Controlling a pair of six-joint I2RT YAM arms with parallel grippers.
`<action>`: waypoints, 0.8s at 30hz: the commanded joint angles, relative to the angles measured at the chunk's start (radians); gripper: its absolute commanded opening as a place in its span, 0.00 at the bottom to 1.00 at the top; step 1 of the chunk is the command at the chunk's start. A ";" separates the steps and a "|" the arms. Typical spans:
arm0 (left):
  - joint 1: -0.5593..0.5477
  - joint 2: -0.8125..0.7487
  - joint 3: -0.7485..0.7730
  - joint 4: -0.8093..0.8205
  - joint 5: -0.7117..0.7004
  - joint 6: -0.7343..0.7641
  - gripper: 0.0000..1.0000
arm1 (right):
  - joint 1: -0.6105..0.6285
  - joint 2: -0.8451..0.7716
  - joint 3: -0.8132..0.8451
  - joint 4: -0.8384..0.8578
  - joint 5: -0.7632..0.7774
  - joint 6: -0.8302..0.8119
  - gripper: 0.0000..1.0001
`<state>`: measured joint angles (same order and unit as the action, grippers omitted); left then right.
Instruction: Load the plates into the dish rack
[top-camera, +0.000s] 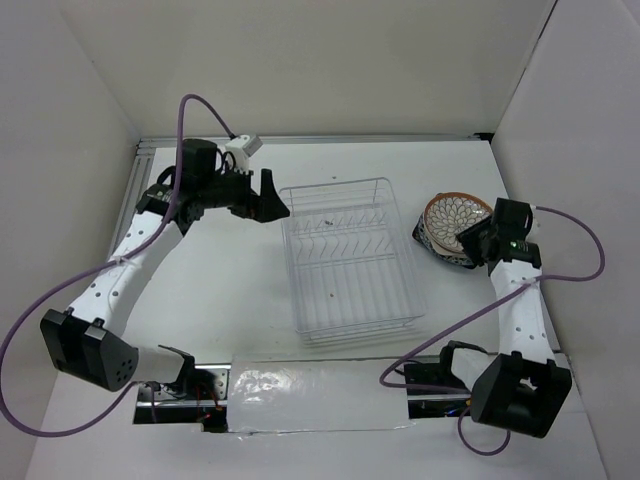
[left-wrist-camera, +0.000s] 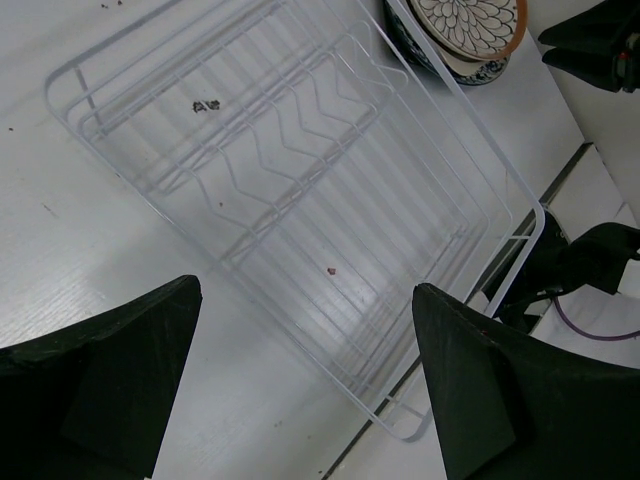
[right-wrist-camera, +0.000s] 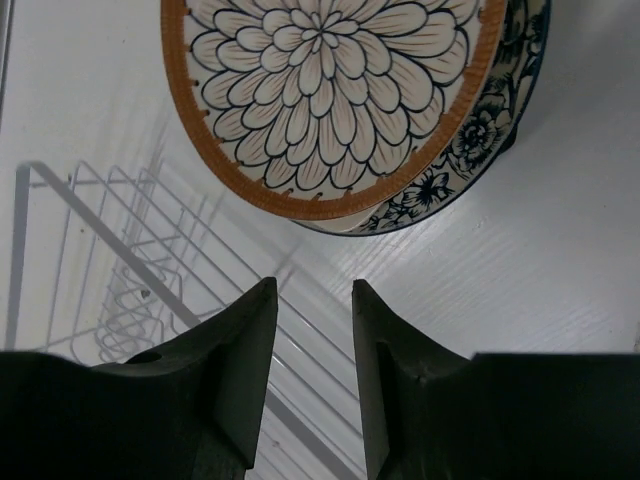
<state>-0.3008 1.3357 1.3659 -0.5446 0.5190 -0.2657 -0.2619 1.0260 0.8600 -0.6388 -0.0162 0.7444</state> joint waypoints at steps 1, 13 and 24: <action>-0.014 0.003 0.047 0.000 0.046 -0.007 0.99 | -0.037 0.026 0.016 0.001 0.064 0.085 0.43; -0.024 0.053 0.061 0.006 0.033 -0.015 0.99 | -0.146 0.115 0.007 0.028 0.090 0.101 0.53; -0.027 0.034 0.055 0.000 -0.016 -0.001 0.99 | -0.177 0.229 -0.019 0.123 0.029 0.111 0.52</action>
<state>-0.3237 1.3914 1.3842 -0.5598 0.5152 -0.2680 -0.4316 1.2411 0.8558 -0.5854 0.0296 0.8402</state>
